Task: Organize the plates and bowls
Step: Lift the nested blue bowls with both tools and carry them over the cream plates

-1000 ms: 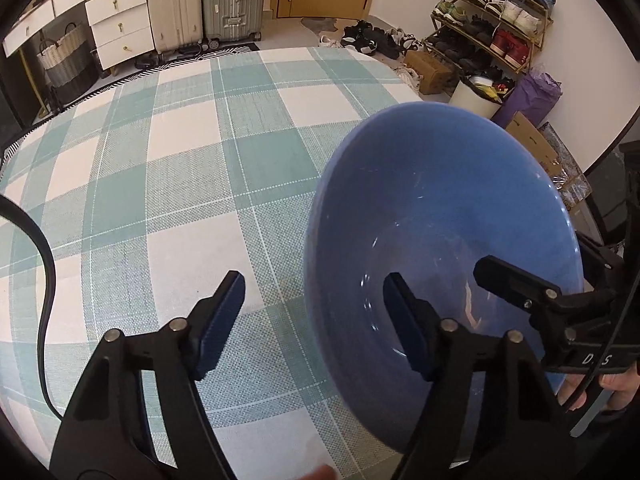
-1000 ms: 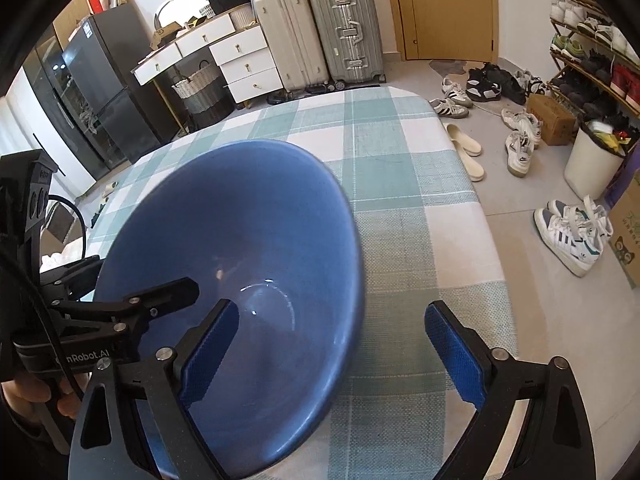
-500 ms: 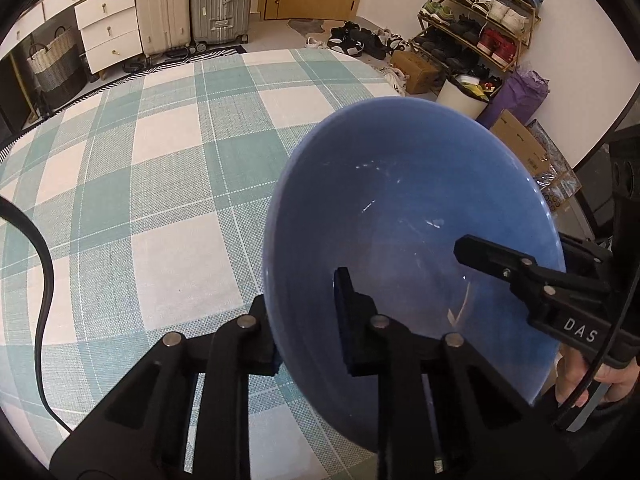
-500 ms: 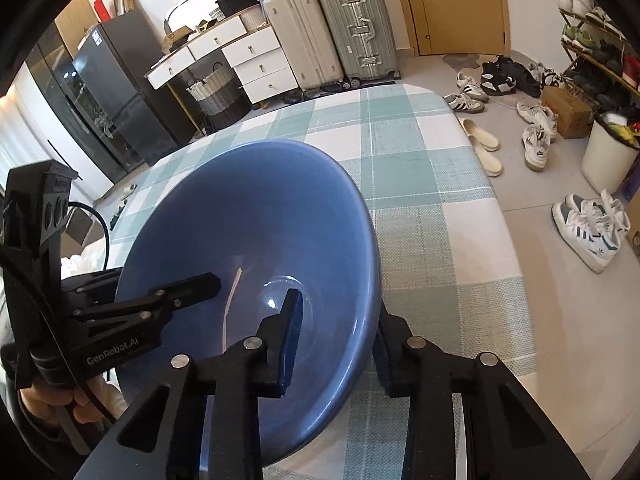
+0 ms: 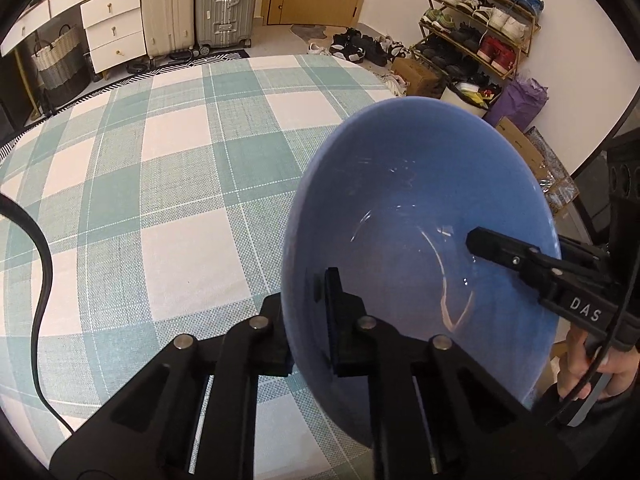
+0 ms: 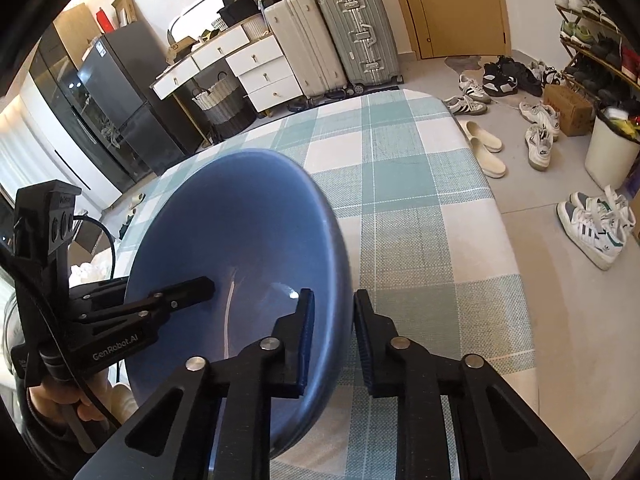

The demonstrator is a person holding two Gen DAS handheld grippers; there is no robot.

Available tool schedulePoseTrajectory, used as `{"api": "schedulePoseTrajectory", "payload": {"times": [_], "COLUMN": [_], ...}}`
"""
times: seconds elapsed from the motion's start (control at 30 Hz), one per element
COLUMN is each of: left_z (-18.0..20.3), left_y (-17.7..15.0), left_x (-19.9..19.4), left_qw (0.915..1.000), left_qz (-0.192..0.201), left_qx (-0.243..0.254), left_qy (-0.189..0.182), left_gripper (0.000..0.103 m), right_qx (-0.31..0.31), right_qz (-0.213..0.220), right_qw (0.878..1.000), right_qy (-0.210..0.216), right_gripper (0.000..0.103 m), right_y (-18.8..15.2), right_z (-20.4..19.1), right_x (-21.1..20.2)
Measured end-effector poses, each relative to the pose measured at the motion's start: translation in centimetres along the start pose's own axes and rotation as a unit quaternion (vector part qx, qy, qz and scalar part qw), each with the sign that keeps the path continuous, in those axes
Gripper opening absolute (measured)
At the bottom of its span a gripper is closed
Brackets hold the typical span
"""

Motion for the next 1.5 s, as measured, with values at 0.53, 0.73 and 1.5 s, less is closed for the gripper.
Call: {"api": "schedulePoseTrajectory", "payload": {"times": [0.53,0.73,1.5], "left_z": [-0.6,-0.7,-2.0], "left_y": [-0.7,-0.9,-1.8], "left_x": [-1.7,-1.9,-5.2], "left_qw": [0.9998,0.9999,0.9995], "left_qz": [0.018,0.015,0.03], "left_qx": [0.008,0.004,0.004], "left_qy": [-0.001,-0.007,-0.005], "left_gripper": [0.006,0.006,0.006], "right_qx": [0.0,0.005,-0.025], "right_qz": [0.011,0.008,0.016], "right_qw": [1.0,1.0,0.999], "right_qy": [0.002,0.005,0.011], "right_gripper": [0.011,0.011,0.011], "right_y": [-0.1,-0.2,0.1], "right_z": [-0.3,-0.1,-3.3], "right_x": [-0.6,-0.8,-2.2]}}
Point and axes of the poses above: each gripper's, at about its wrist camera, not at the fingertips, and x roughly the way its jaws point, z to its right, y to its top, the point moved 4 cm from there along x, roughly the way its jaws point, and after that the axes turned 14 degrees about y, right-handed, at the moved point
